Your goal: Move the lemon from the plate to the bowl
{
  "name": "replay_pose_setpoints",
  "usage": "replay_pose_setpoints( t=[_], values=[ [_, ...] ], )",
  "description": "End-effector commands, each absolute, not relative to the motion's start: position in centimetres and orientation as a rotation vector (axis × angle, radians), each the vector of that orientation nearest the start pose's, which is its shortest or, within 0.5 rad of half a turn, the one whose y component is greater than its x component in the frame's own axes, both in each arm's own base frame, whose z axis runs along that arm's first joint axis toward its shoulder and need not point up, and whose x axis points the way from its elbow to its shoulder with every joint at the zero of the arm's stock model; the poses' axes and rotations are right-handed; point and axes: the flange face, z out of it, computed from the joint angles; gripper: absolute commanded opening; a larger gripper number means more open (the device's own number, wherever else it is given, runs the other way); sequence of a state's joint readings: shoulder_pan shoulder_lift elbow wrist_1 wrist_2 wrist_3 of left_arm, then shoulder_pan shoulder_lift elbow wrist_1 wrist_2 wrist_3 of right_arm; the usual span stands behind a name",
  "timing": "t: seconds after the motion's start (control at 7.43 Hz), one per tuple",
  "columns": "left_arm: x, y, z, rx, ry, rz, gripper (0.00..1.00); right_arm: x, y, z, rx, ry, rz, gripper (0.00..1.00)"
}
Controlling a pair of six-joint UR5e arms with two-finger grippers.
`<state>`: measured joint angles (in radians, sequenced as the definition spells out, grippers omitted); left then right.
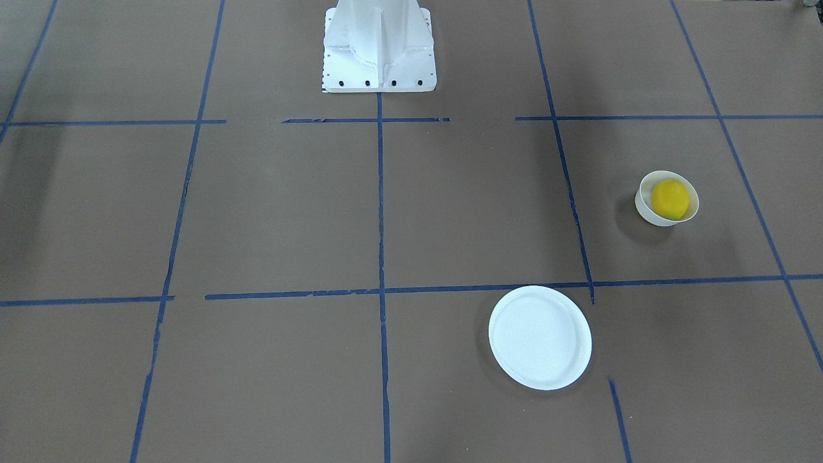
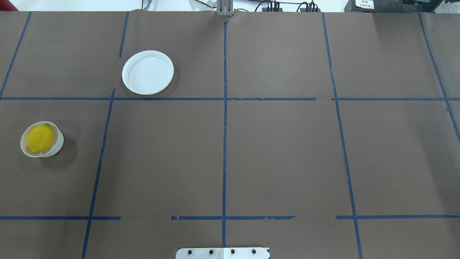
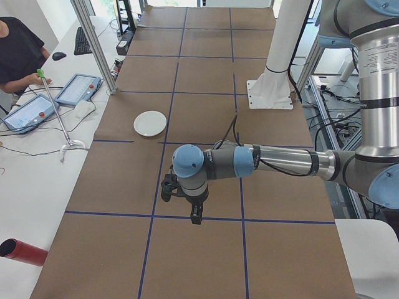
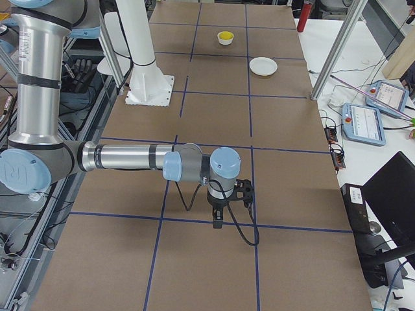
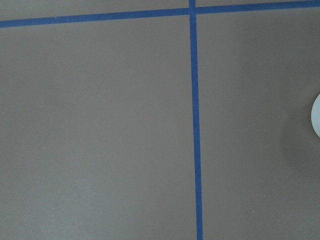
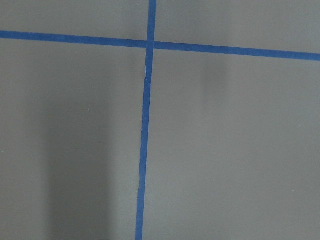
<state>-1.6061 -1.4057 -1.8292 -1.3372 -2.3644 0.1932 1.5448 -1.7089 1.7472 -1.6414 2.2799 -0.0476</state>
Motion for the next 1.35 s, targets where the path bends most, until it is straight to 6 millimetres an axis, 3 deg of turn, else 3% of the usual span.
replay_pose_setpoints(
  t=[0.0, 0.4, 1.21],
  values=[
    [-7.62, -40.78, 62.48, -0.03, 0.809, 0.098, 1.0, 5.72, -43.23, 64.72, -0.023, -0.709, -0.059, 1.0],
    [-7.1, -40.8, 62.15, -0.022, 0.887, 0.089, 1.0, 5.72, -43.23, 64.72, -0.023, -0.709, -0.059, 1.0],
    [-7.39, -40.75, 62.22, -0.026, 0.871, 0.078, 1.0, 5.72, -43.23, 64.72, -0.023, -0.709, -0.059, 1.0]
  ],
)
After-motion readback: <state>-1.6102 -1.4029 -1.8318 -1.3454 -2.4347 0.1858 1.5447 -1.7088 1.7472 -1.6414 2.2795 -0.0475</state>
